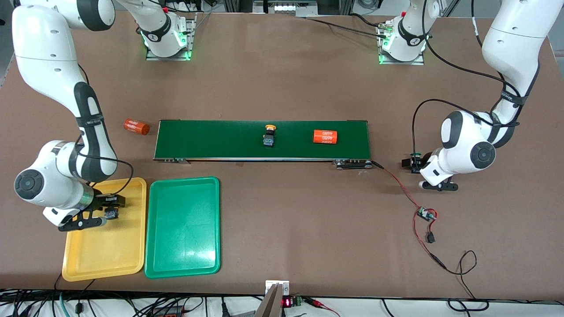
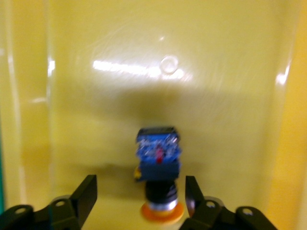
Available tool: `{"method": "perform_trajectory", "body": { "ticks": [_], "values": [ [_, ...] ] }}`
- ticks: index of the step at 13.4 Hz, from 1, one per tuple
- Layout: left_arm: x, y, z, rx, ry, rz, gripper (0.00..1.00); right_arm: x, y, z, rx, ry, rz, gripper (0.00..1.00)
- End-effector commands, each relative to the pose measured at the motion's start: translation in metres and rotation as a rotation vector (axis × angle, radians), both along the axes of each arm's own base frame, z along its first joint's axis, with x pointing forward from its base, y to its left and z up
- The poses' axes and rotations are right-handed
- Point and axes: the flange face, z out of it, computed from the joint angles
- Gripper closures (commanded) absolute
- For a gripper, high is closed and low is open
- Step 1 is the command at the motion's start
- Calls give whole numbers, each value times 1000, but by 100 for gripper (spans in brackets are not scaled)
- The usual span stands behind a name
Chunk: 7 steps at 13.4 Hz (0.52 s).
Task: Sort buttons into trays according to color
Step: 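Drop the button into the yellow tray while the left gripper reaches a button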
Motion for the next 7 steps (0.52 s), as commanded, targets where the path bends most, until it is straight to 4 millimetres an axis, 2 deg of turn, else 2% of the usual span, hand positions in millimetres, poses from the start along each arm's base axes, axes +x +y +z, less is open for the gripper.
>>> {"method": "perform_trajectory", "body": {
  "ticks": [1,3,5,7],
  "values": [
    [-14,-1,-2,-3,31,31,0,-17,19,46,88,94,-57,0],
    [-15,-1,2,-1,49,25,23,-44,39,63,103,149,-82,0],
    [-14,-2,5,0,48,25,53,-76,81,79,99,154,-104,0],
    [-13,-2,6,4,46,17,77,-103,124,96,89,167,-140,0]
  ]
}}
